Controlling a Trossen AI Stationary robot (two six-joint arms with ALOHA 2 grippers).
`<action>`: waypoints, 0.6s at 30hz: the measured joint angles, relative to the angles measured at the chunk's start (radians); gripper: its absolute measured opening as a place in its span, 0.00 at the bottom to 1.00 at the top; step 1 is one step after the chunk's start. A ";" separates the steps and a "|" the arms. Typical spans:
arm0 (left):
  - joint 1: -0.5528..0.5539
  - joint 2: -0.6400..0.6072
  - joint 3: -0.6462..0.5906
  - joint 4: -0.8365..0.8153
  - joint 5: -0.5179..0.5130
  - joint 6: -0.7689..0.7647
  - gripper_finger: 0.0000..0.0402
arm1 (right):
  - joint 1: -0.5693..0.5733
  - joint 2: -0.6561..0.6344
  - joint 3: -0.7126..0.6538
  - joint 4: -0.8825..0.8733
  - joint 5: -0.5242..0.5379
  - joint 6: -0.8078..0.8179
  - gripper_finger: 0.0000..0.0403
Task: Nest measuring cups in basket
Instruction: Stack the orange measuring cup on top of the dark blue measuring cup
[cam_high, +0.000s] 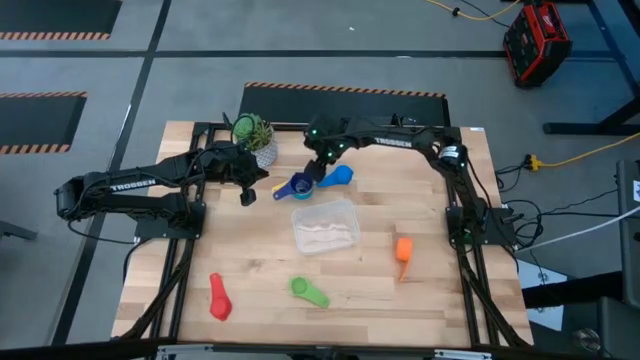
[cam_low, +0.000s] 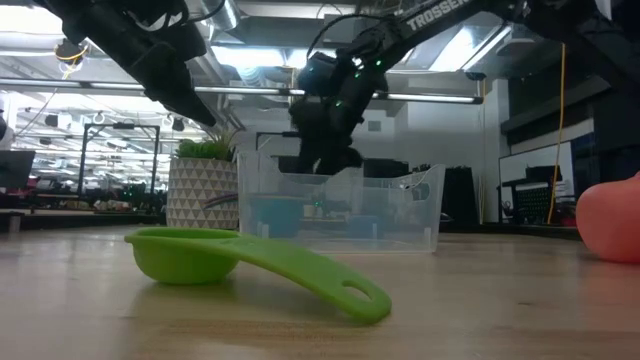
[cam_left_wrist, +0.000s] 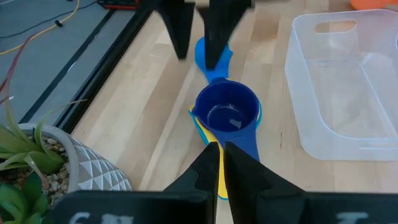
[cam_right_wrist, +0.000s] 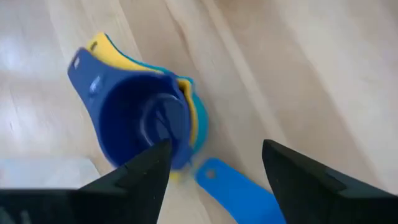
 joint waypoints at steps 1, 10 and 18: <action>0.000 0.000 0.000 0.000 0.000 0.000 0.03 | -0.009 -0.016 0.000 -0.027 0.000 -0.002 0.63; 0.000 0.000 0.000 0.000 0.000 0.000 0.00 | -0.089 -0.169 0.001 -0.347 0.047 -0.214 0.62; 0.000 0.000 0.000 0.000 0.000 0.000 0.04 | -0.154 -0.253 0.001 -0.449 0.034 -0.554 0.62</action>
